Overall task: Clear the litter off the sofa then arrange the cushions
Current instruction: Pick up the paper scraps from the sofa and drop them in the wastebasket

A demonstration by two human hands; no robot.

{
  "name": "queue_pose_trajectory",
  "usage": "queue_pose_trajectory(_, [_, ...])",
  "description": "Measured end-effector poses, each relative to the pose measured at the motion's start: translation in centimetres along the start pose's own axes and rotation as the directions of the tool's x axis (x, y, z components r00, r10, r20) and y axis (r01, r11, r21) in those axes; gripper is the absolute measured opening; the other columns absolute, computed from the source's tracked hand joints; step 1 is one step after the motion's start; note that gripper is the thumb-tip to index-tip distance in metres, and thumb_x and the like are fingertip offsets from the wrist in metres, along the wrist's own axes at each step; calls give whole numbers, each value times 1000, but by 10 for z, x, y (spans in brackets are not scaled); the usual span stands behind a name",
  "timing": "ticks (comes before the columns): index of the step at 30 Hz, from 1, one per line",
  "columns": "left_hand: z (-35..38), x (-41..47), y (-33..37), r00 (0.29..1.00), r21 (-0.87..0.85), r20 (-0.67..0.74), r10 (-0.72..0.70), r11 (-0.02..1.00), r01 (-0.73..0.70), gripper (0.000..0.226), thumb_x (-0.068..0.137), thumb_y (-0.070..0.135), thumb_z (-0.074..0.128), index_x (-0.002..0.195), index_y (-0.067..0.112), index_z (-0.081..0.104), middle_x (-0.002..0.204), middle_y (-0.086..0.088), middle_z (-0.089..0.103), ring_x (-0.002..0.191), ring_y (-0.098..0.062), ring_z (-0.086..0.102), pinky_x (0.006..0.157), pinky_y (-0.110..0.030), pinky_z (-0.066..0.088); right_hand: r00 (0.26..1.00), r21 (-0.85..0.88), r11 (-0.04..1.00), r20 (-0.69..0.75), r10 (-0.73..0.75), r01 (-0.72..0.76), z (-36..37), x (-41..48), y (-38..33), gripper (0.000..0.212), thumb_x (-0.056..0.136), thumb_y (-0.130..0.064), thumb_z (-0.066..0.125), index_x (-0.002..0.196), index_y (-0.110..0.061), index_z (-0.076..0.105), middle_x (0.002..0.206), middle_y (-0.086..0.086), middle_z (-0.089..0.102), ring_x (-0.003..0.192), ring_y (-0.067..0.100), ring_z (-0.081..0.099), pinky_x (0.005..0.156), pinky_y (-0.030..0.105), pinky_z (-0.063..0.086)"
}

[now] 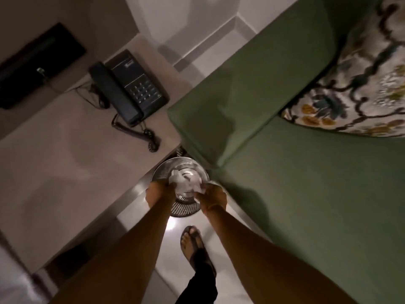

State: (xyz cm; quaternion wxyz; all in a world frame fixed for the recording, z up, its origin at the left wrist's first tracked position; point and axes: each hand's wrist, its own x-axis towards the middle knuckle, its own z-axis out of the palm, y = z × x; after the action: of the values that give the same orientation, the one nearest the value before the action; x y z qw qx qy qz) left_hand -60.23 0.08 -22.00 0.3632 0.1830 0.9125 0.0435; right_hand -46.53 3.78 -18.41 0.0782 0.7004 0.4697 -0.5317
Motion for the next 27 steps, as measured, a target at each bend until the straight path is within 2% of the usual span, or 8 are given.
queue_pose_trajectory(3, [-1,8,-1,999,-37,51,-18,999,20,36,83,41,63,104,14,71,98,-13,72,82,-30,68,77,-38,56,999,-36,999,32,37,-36,11,15,-4,50,78,-33,75,125,-22,61,129,4,64,119,25,59,102,32,45])
queue_pose_trajectory(6, [-9,9,0,998,7,44,-37,999,37,33,86,34,56,101,7,68,95,-16,71,73,-26,62,65,-34,49,1000,-102,994,10,28,-27,12,19,-5,51,80,-29,73,129,-26,58,134,3,61,122,26,56,99,31,44])
queue_pose_trajectory(9, [-18,-1,2,999,61,44,-5,998,2,32,91,30,50,102,4,65,101,-19,68,76,-28,55,67,-33,40,999,-147,989,-9,-32,31,7,8,-3,45,81,-27,71,124,-28,60,126,4,65,116,27,60,95,33,48])
queue_pose_trajectory(14, [-45,-52,10,981,135,7,191,972,-191,34,93,34,47,92,8,68,95,-20,70,71,-23,50,66,-32,37,999,-135,990,6,-42,43,-27,-33,13,33,76,-10,71,107,-20,69,101,6,76,99,25,70,85,33,57])
queue_pose_trajectory(16, [-58,-87,18,961,175,-8,278,946,-272,33,93,36,49,92,12,71,92,-19,71,72,-26,53,68,-32,37,999,-100,994,-21,-46,43,-52,-57,26,33,79,-10,69,110,-19,68,106,9,75,102,27,69,89,34,55])
queue_pose_trajectory(20, [-63,-157,38,900,250,86,426,866,-434,30,95,40,45,98,26,71,95,-10,71,78,-22,55,70,-30,41,994,-92,996,-108,-31,21,-115,-100,63,33,86,-19,62,118,-26,64,115,6,71,108,28,64,93,31,49])
queue_pose_trajectory(24, [-36,-228,76,831,305,185,524,774,-556,27,93,36,45,100,27,70,98,-15,71,91,-36,64,78,-40,53,982,-52,999,-188,-25,15,-190,-134,127,36,84,-14,61,117,-25,66,114,11,71,107,32,64,94,37,51])
queue_pose_trajectory(27, [2,-284,115,751,309,206,627,687,-658,25,92,33,47,92,24,70,93,-15,72,88,-39,65,76,-41,52,975,-11,999,-220,35,-39,-250,-147,185,43,83,-7,52,119,-24,65,115,14,70,106,34,64,91,38,52])
